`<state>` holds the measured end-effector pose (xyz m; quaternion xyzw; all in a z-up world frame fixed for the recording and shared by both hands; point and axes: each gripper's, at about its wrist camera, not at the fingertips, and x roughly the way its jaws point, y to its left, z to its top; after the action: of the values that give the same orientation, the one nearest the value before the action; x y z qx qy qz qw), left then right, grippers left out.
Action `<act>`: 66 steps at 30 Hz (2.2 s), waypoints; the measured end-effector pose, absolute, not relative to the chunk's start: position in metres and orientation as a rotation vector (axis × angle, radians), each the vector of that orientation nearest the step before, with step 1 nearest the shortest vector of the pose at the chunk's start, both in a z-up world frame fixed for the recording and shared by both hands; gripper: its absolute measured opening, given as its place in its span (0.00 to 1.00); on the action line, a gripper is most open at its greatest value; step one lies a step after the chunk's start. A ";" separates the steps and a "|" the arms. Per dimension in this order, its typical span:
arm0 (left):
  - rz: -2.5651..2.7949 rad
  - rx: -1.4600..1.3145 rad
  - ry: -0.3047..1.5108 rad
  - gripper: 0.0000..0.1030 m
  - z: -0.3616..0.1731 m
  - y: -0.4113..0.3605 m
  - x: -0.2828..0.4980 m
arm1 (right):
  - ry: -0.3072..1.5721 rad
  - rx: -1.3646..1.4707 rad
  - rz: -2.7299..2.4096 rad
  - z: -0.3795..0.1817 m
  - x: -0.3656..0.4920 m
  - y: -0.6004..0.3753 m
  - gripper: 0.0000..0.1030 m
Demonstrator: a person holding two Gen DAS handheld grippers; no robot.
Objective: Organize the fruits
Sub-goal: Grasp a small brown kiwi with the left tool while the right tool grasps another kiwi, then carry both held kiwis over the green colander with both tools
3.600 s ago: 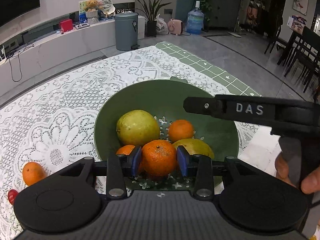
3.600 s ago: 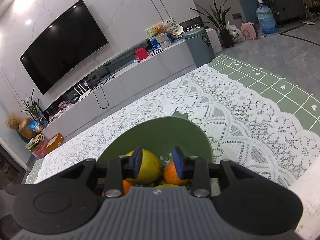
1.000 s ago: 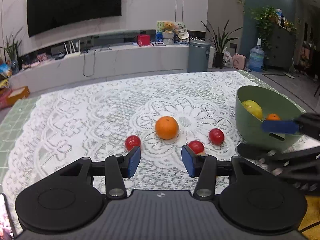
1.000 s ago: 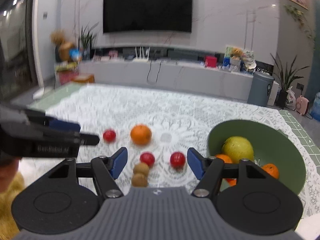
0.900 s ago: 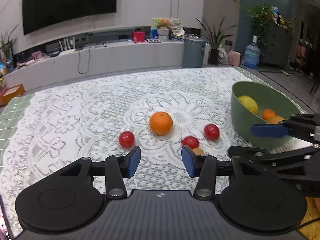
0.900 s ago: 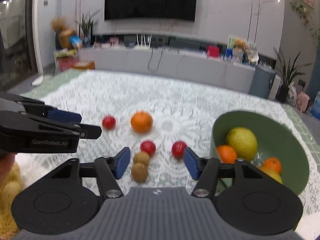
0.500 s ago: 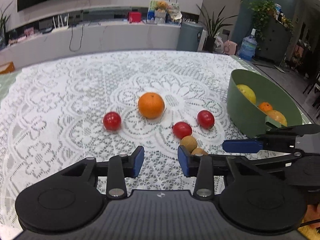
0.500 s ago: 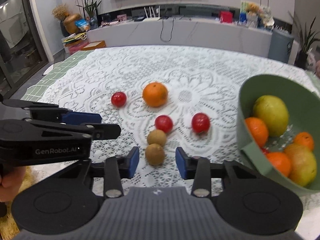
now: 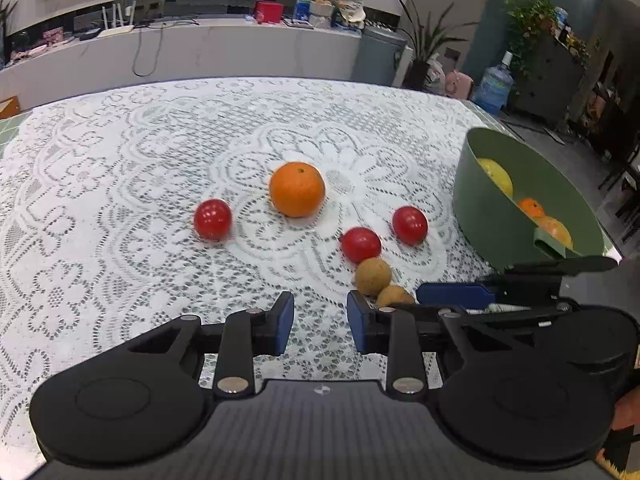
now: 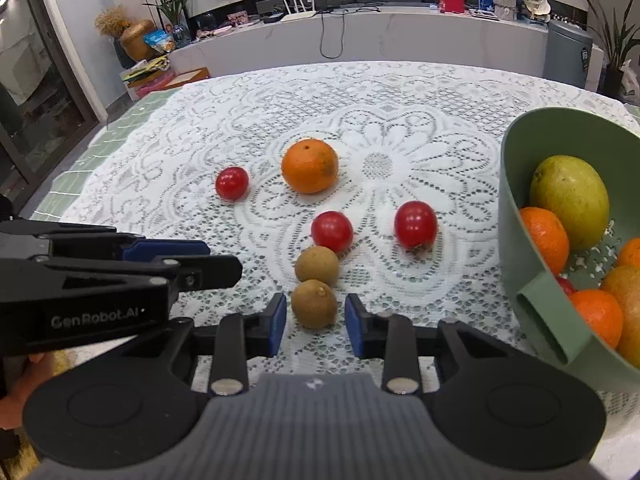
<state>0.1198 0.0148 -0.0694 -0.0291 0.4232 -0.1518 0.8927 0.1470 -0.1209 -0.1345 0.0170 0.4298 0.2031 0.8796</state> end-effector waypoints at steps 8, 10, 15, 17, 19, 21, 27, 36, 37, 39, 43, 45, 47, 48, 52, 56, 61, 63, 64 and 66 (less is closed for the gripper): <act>-0.321 -0.117 0.879 0.32 -0.075 0.020 0.122 | 0.900 0.034 0.437 -0.136 0.149 -0.121 0.22; -0.322 -0.136 0.863 0.32 -0.074 0.022 0.121 | 0.906 0.041 0.439 -0.136 0.149 -0.122 0.22; -0.330 -0.185 0.868 0.32 -0.073 0.024 0.121 | 0.910 0.050 0.442 -0.136 0.150 -0.123 0.22; -0.348 -0.218 0.880 0.32 -0.074 0.026 0.122 | 0.898 0.052 0.434 -0.134 0.148 -0.125 0.21; -0.379 -0.239 0.896 0.32 -0.073 0.025 0.123 | 0.877 0.055 0.419 -0.130 0.144 -0.127 0.21; -0.403 -0.245 0.888 0.33 -0.071 0.022 0.124 | 0.855 0.044 0.384 -0.126 0.139 -0.130 0.21; -0.417 -0.208 0.883 0.33 -0.073 0.007 0.132 | 0.888 0.077 0.267 -0.127 0.144 -0.145 0.21; -0.410 -0.273 0.914 0.30 -0.084 0.004 0.150 | 0.920 0.047 0.266 -0.135 0.150 -0.139 0.21; -0.418 -0.267 0.910 0.33 -0.084 0.002 0.151 | 0.923 0.049 0.267 -0.135 0.150 -0.139 0.21; -0.424 -0.253 0.908 0.34 -0.084 -0.001 0.152 | 0.923 0.048 0.266 -0.134 0.147 -0.139 0.21; -0.418 -0.219 0.924 0.34 -0.089 -0.008 0.157 | 0.925 0.043 0.263 -0.134 0.147 -0.138 0.21; -0.423 -0.218 0.929 0.34 -0.091 -0.009 0.158 | 0.926 0.042 0.264 -0.134 0.147 -0.137 0.21; -0.423 -0.210 0.931 0.34 -0.092 -0.010 0.160 | 0.930 0.041 0.269 -0.135 0.149 -0.136 0.22; -0.425 -0.211 0.933 0.34 -0.093 -0.010 0.160 | 0.933 0.037 0.269 -0.136 0.149 -0.135 0.22; -0.431 -0.208 0.933 0.34 -0.095 -0.012 0.161 | 0.940 0.036 0.271 -0.139 0.152 -0.134 0.22; -0.437 -0.189 0.921 0.29 -0.096 -0.013 0.159 | 0.940 0.038 0.272 -0.140 0.153 -0.134 0.22; -0.444 -0.239 0.900 0.29 -0.093 -0.007 0.157 | 0.937 0.038 0.274 -0.140 0.153 -0.134 0.22; -0.431 -0.243 0.882 0.29 -0.090 -0.004 0.153 | 0.932 0.042 0.278 -0.139 0.152 -0.134 0.22; -0.425 -0.245 0.873 0.29 -0.088 -0.003 0.152 | 0.926 0.046 0.283 -0.139 0.151 -0.135 0.22; -0.419 -0.251 0.858 0.29 -0.084 -0.001 0.146 | 0.910 0.045 0.293 -0.136 0.148 -0.135 0.22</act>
<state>0.1464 -0.0015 -0.0840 -0.1204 0.4120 -0.2009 0.8806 0.1481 -0.1348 -0.1360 0.0218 0.4379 0.1409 0.8877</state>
